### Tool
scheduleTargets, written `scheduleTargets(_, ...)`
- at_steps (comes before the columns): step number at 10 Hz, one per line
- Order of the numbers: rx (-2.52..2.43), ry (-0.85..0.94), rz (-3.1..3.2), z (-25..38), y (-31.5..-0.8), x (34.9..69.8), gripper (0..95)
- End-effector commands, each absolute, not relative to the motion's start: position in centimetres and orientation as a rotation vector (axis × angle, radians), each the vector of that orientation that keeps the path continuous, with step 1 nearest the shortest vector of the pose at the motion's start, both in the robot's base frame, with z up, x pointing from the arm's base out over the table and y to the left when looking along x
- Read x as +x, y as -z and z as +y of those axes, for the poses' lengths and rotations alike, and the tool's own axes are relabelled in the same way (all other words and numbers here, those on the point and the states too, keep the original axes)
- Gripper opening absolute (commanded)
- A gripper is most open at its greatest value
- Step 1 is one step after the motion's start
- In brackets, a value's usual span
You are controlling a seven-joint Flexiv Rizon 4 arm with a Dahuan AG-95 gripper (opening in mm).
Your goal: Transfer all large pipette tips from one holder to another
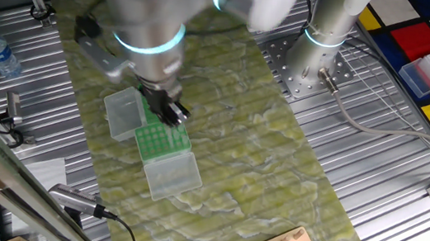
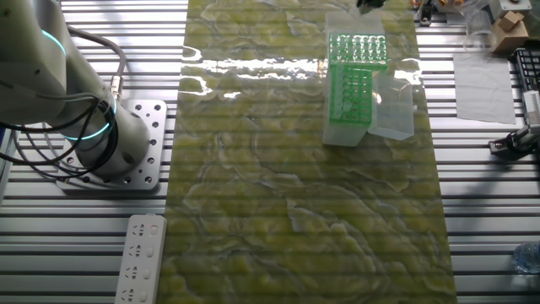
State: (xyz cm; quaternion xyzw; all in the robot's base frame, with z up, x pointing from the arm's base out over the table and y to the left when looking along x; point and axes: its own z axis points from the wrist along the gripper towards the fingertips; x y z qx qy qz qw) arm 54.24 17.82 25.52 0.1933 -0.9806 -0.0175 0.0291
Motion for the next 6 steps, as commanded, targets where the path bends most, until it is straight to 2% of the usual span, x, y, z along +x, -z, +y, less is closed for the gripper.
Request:
scheduleTargets(1, 0.59, 0.061, -2.997, 17.9, -27.6, 55.5, 0.0)
scheduleTargets(4, 0.593, 0.062, -2.943, 17.7, -30.8, 57.1, 0.0)
scheduleTargets(6, 0.655, 0.05, -2.913, 16.9, -31.6, 57.1, 0.0)
